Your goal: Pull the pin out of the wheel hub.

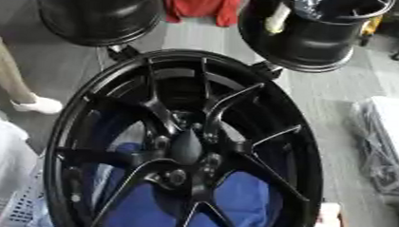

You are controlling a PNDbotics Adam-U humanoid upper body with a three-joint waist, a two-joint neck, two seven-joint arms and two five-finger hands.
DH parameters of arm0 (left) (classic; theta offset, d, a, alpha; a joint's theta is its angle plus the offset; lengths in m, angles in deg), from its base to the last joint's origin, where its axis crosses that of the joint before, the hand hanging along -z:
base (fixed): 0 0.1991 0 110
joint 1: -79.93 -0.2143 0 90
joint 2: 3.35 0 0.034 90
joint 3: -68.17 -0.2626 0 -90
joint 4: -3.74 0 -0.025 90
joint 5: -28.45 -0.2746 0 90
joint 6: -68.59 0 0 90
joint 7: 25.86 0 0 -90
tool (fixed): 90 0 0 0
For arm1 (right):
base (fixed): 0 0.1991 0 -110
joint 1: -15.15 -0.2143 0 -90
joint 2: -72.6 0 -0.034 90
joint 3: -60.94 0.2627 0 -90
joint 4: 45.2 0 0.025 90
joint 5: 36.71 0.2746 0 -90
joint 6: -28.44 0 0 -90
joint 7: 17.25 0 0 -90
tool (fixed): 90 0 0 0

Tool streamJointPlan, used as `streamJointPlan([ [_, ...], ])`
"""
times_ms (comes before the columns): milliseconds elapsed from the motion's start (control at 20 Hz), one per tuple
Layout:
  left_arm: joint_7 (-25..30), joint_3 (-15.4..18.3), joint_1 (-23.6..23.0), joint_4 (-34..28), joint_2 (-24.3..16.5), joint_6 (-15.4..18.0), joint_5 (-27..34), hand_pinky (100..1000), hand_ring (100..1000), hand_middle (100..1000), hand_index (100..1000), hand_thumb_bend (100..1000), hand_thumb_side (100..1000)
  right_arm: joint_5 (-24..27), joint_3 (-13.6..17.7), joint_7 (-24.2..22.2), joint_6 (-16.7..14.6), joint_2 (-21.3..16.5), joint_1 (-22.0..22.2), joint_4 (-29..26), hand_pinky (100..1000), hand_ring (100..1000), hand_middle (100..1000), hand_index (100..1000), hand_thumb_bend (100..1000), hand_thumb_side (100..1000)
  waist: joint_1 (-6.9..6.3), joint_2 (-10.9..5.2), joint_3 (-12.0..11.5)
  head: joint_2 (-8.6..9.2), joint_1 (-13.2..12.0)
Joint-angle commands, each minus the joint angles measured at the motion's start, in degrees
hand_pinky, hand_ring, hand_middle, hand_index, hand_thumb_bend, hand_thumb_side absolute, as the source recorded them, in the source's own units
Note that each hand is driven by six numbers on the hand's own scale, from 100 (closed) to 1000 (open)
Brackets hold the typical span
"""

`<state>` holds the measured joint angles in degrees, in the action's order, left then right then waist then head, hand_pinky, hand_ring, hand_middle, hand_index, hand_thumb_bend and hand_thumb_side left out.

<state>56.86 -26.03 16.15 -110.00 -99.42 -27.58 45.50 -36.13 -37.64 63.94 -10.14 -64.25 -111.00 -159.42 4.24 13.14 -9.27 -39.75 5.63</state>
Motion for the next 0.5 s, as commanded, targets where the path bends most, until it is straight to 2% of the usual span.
streamJointPlan([
  [50,-0.5,1.0,0.3,-0.8,-1.7,0.2,-0.6,712,626,587,703,100,633,-0.2,7.0,6.7,0.5,-4.7,6.0,-0.4,350,498,470,304,100,100,-0.48,-1.35,0.5,-0.45,-0.7],
  [250,-0.9,1.3,-0.2,-0.8,-1.9,0.3,-0.8,712,626,587,703,100,632,2.9,12.9,18.2,0.5,-4.5,17.4,-0.4,339,494,471,299,100,100,-0.79,-1.66,1.5,-1.08,-1.5],
  [500,-1.2,1.5,-0.7,-0.8,-2.1,0.3,-1.0,713,626,587,702,100,631,11.6,16.9,34.9,0.5,-2.2,28.9,3.8,360,505,484,314,100,100,-0.82,-2.39,2.4,-2.03,-2.3],
])
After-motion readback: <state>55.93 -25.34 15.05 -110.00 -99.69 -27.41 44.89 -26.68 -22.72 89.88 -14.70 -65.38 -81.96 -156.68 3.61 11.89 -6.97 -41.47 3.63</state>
